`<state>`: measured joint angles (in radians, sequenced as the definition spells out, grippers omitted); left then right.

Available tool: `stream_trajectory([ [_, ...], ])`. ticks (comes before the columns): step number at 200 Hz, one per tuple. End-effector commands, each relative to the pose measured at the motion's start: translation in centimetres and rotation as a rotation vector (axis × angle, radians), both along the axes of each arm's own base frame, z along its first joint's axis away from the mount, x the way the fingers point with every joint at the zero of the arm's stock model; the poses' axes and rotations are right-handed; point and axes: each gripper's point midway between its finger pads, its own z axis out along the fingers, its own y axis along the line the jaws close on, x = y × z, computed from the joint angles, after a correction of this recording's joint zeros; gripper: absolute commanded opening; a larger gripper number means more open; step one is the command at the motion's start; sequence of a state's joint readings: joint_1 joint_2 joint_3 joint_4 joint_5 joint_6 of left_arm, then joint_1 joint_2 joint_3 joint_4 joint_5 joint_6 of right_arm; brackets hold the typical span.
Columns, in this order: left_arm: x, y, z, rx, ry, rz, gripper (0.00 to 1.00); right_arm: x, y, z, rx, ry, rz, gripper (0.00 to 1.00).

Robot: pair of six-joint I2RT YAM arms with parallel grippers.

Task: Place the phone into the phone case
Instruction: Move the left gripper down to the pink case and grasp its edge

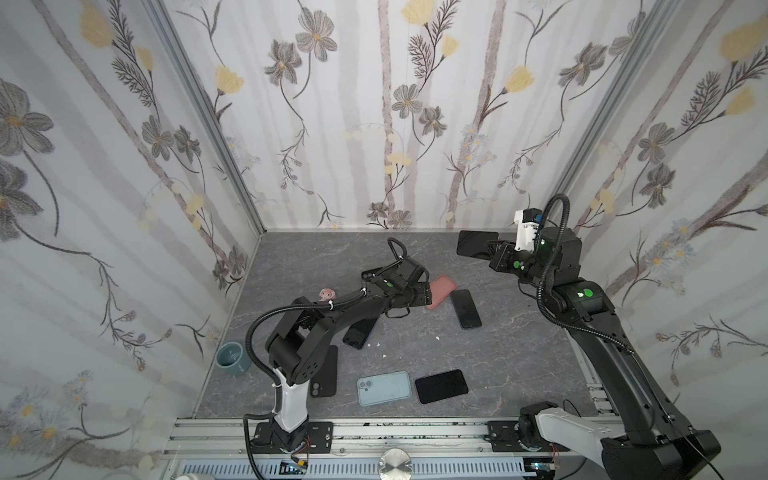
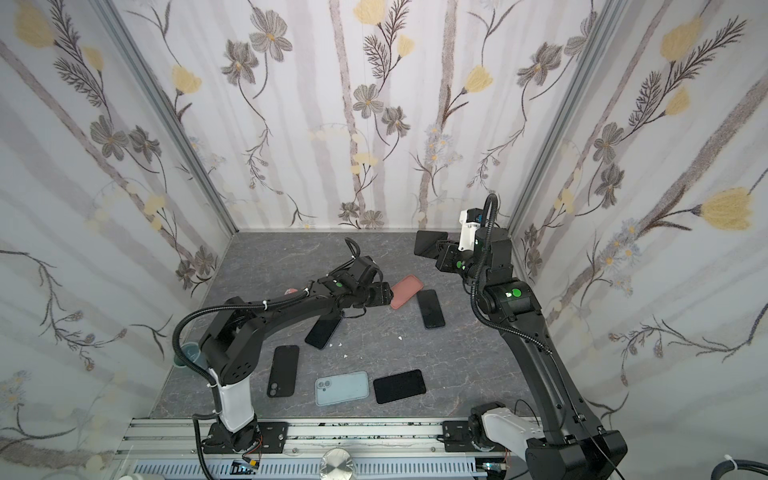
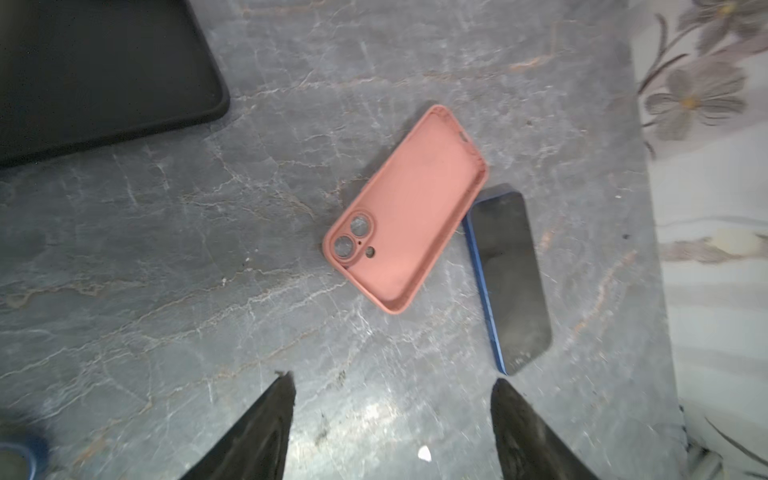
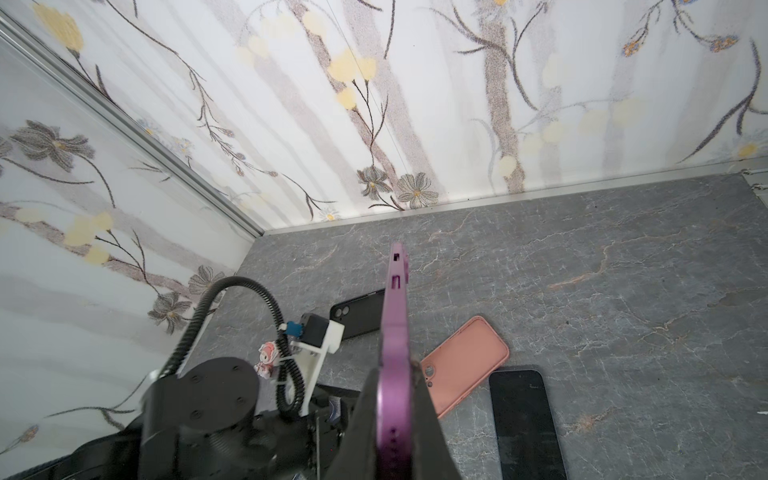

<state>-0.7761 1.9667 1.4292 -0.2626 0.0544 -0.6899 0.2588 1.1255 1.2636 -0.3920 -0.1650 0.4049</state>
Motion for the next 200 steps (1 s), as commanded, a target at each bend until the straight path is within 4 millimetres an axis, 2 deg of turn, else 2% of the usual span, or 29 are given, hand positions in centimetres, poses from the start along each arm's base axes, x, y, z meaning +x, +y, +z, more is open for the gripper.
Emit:
stream_trajectory([
  [1,1.2,0.0,-1.5,0.062,0.015,0.075,0.74,0.1,-0.1,1.7,-0.010,-0.080,-0.001,0.00],
  [22,2.2,-0.5,-2.5,0.109,0.005,0.098,0.73,0.0,-0.3,1.8,-0.024,-0.088,-0.003,0.00],
  [49,2.6,-1.0,-4.1,0.147,0.003,0.090,0.69,0.0,-0.4,1.6,-0.038,-0.087,-0.004,0.00],
  [79,2.4,-1.1,-6.9,0.209,0.025,0.037,0.49,0.0,-0.4,1.7,-0.040,-0.091,-0.001,0.00],
  [106,2.3,-0.8,-8.2,0.246,0.033,0.023,0.48,0.0,-0.2,1.5,-0.039,-0.087,0.006,0.00],
  [110,2.4,-0.7,-8.2,0.252,0.029,0.023,0.47,0.0,-0.2,1.5,-0.038,-0.087,0.007,0.00],
  [128,2.5,-0.5,-8.3,0.285,0.013,-0.004,0.28,-0.1,-0.2,1.5,-0.036,-0.084,0.007,0.00],
  [165,2.8,0.8,-7.6,0.361,-0.029,-0.008,0.25,-0.3,-0.2,1.4,-0.028,-0.082,0.008,0.00],
  [200,3.1,2.3,-7.4,0.454,-0.066,-0.024,0.14,0.0,0.5,0.5,-0.011,-0.043,0.039,0.00],
])
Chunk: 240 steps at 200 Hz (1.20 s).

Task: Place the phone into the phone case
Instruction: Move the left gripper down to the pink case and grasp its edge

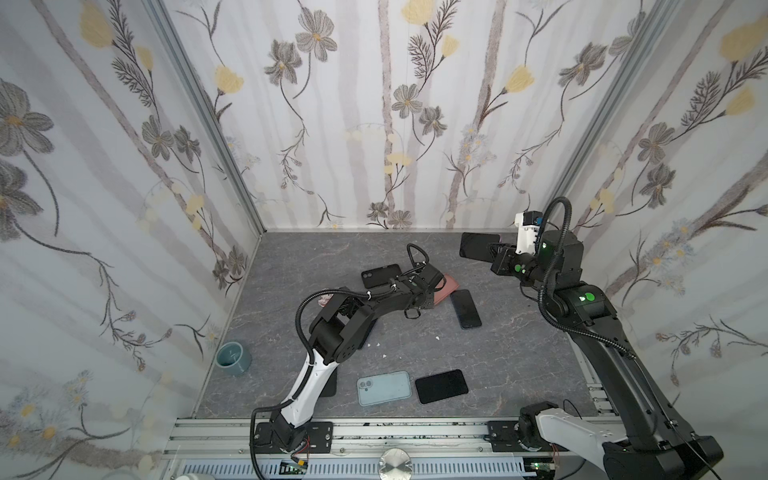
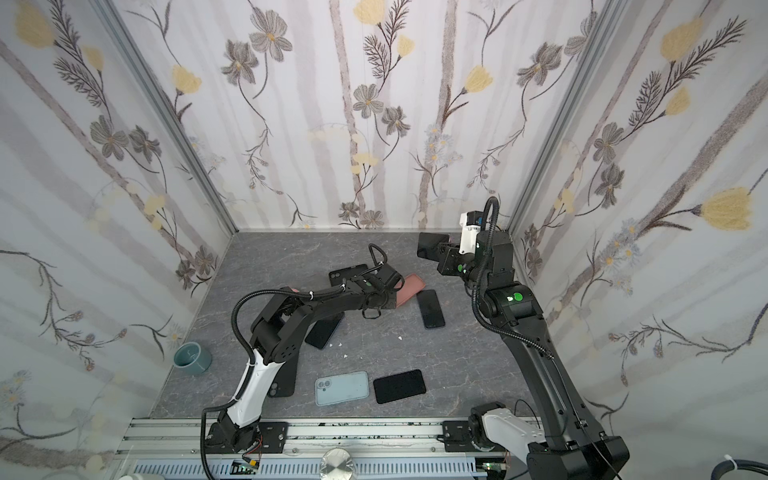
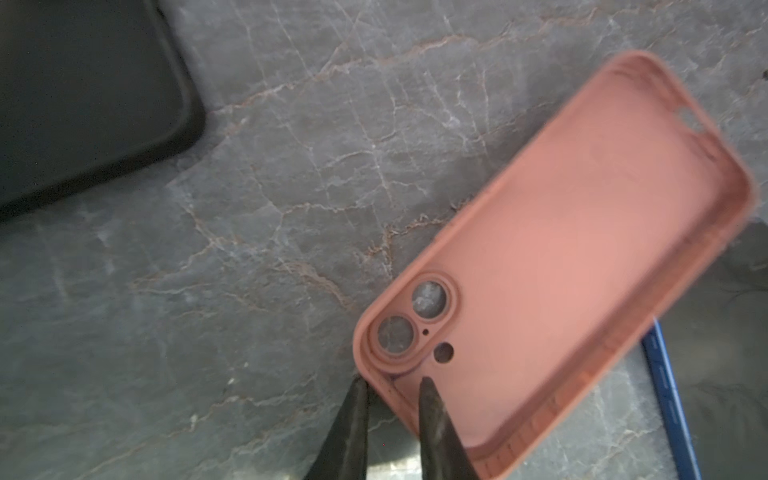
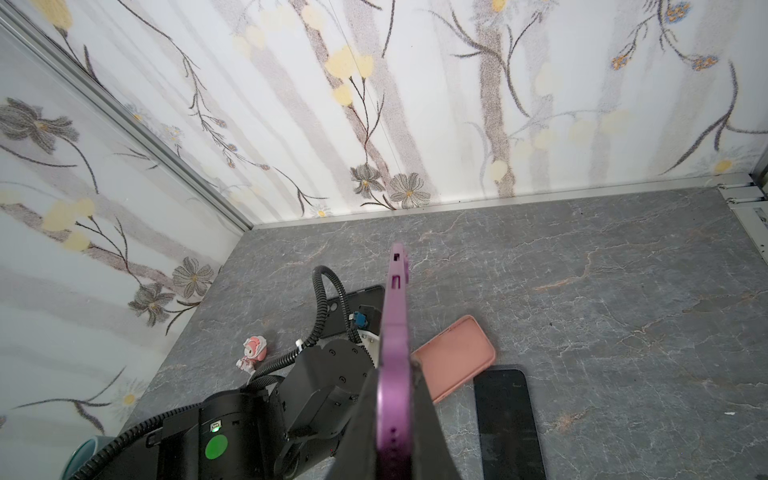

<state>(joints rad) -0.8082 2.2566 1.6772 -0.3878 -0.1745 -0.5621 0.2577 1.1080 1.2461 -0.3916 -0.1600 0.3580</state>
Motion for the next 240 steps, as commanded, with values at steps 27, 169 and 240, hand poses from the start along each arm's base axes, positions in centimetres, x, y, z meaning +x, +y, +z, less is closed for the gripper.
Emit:
stream_trajectory([
  [27,-1.0,4.1,-0.9,0.189,0.003,-0.026,0.13,0.6,1.3,-0.3,0.050,0.015,0.048,0.00],
  [169,-9.5,8.3,0.5,0.027,0.141,-0.049,0.19,-3.0,8.6,-12.5,0.159,0.375,0.173,0.00],
  [240,-7.9,9.4,3.4,-0.122,0.142,0.010,0.30,-3.4,11.1,-16.5,0.294,0.510,0.221,0.00],
])
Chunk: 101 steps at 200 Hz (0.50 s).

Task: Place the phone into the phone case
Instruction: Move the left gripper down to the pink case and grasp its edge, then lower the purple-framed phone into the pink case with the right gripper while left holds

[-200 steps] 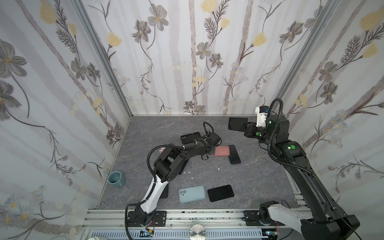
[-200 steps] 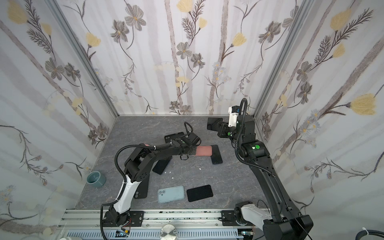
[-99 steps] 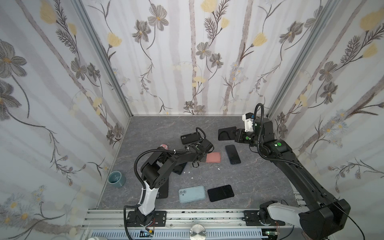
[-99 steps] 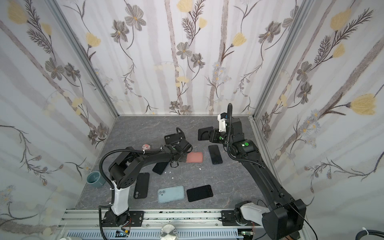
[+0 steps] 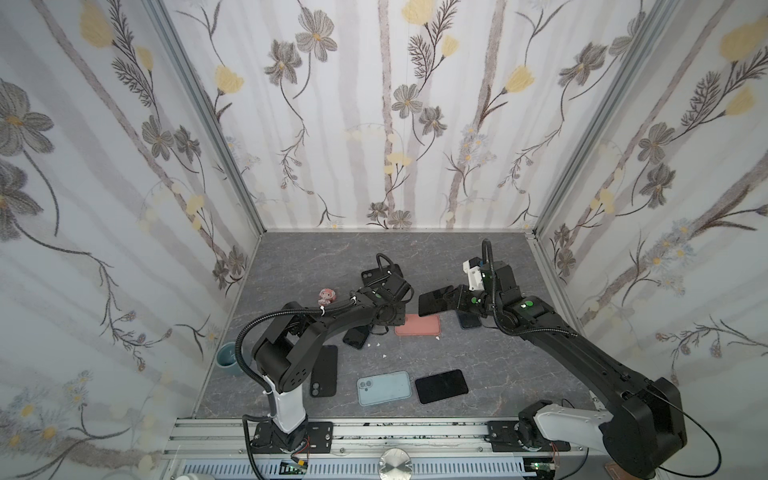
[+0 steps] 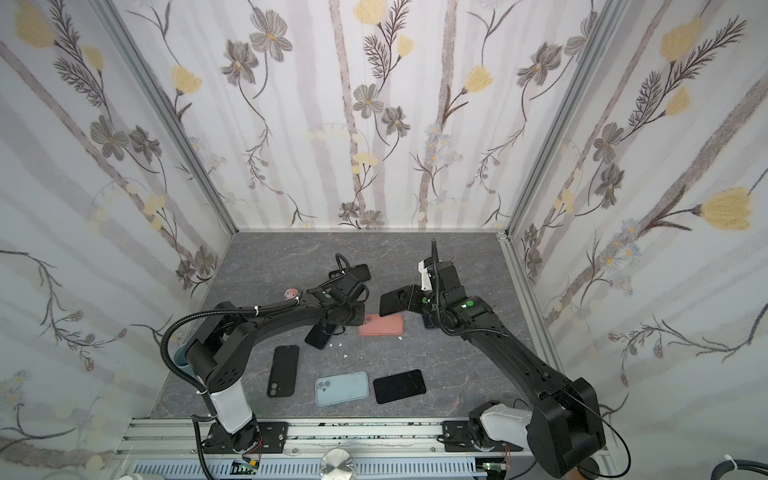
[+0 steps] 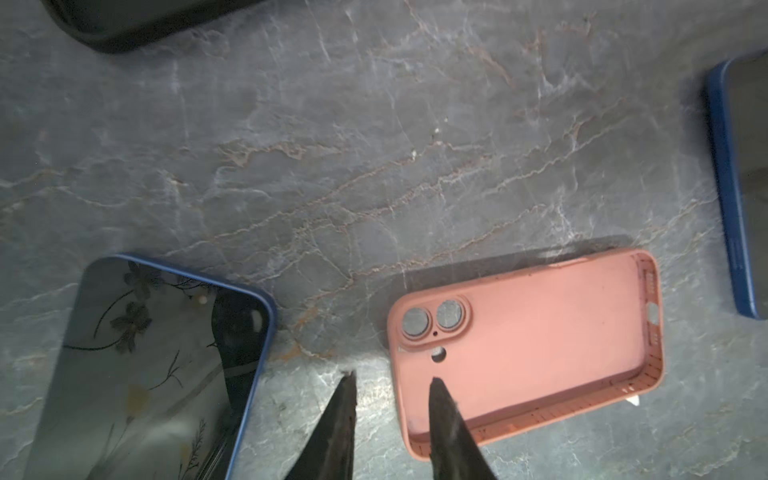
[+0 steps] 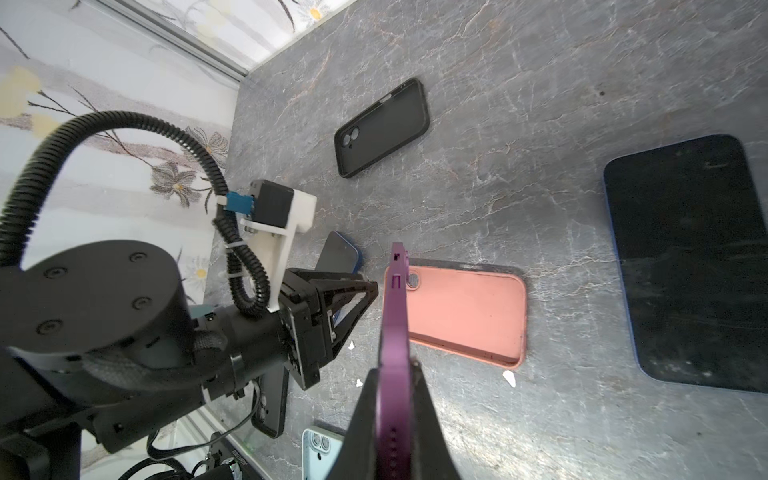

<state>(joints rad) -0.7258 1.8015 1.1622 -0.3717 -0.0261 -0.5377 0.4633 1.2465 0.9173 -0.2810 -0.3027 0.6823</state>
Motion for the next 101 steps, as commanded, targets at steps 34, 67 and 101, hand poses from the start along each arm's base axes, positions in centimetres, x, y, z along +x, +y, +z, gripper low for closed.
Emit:
stream_trajectory([
  [34,-0.4,-0.9,0.0,-0.154,0.075,0.025,0.31,0.4,3.1,-1.2,0.183,0.046,0.037,0.00],
  [67,-0.6,-1.1,-0.4,-0.212,0.103,0.060,0.32,0.7,3.9,-2.4,0.217,0.073,0.052,0.00],
  [101,-0.3,-0.4,-1.2,-0.296,0.140,0.127,0.32,0.9,4.1,-3.6,0.217,0.089,0.054,0.00],
])
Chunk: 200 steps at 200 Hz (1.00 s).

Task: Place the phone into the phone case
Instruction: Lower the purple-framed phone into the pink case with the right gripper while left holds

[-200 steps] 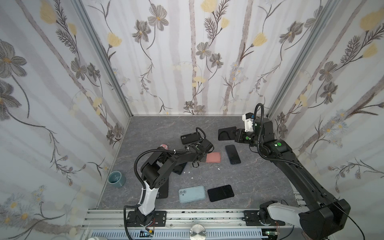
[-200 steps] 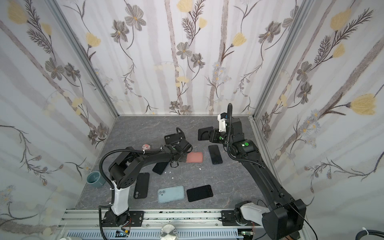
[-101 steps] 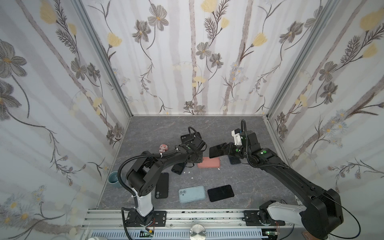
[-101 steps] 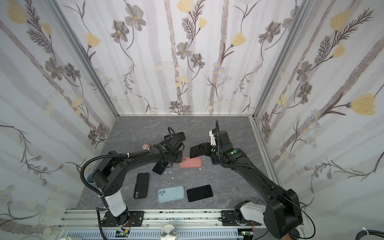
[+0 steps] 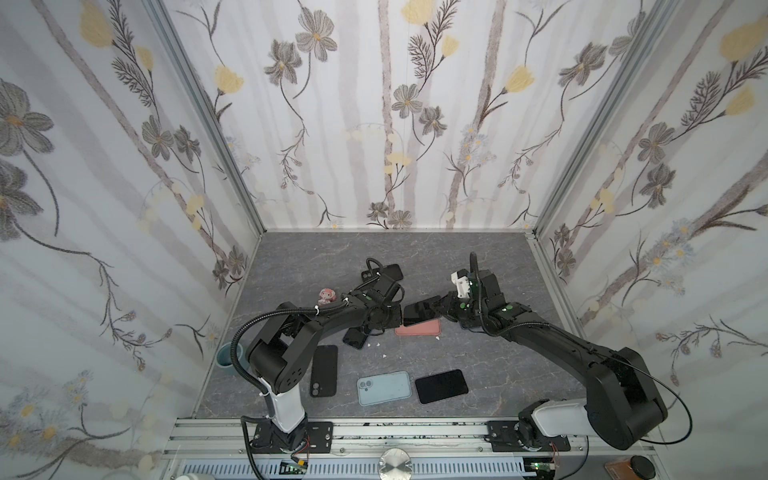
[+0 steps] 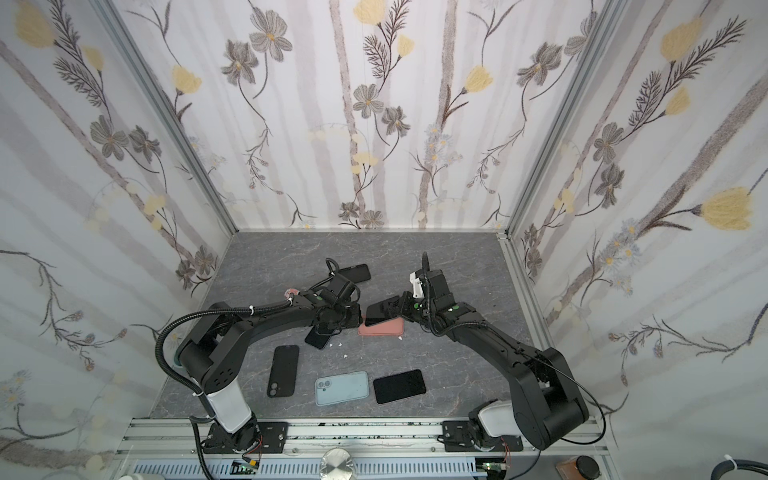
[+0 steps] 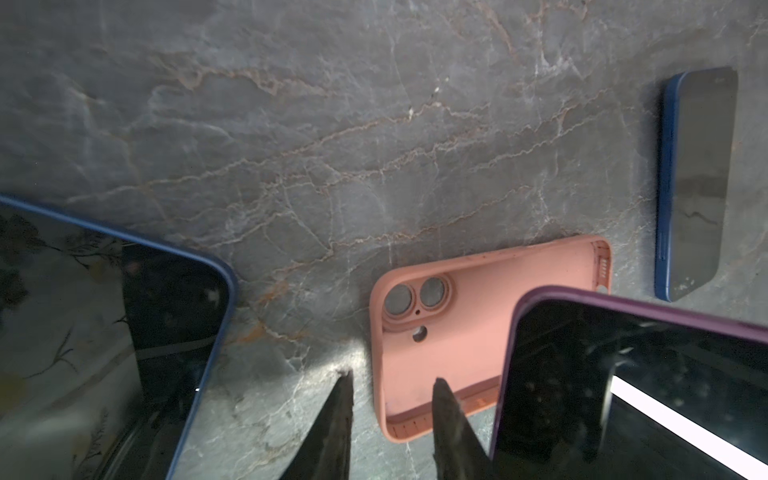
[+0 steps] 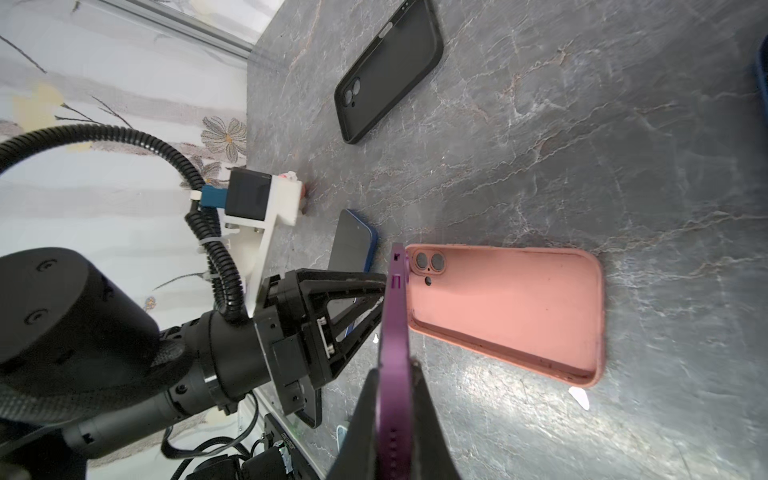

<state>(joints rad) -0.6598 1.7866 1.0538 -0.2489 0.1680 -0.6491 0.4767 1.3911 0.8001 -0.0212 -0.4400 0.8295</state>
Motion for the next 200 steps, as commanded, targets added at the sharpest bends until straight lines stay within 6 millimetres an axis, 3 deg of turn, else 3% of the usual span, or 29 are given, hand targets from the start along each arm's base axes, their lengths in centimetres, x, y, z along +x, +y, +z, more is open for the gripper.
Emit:
stream_trajectory([
  [1,0.6,-0.4,0.3,-0.106,0.020,0.062,0.32,0.8,1.0,1.3,0.072,-0.047,0.015,0.00],
  [27,1.2,0.4,0.6,-0.158,-0.005,0.122,0.32,0.8,1.4,0.6,0.074,-0.032,0.038,0.00],
  [73,1.1,-0.6,0.5,-0.212,0.024,0.099,0.32,0.5,1.6,-0.6,0.070,-0.002,0.054,0.00],
  [188,0.0,-0.8,-1.2,-0.228,0.090,0.102,0.30,0.4,1.9,-2.9,0.079,0.032,0.087,0.00],
  [190,0.0,-0.8,-1.2,-0.230,0.092,0.103,0.30,-0.2,1.6,-3.8,0.071,0.052,0.087,0.00],
  [200,-0.1,-0.8,-1.3,-0.234,0.098,0.101,0.30,-0.4,1.4,-4.4,0.070,0.062,0.084,0.00],
])
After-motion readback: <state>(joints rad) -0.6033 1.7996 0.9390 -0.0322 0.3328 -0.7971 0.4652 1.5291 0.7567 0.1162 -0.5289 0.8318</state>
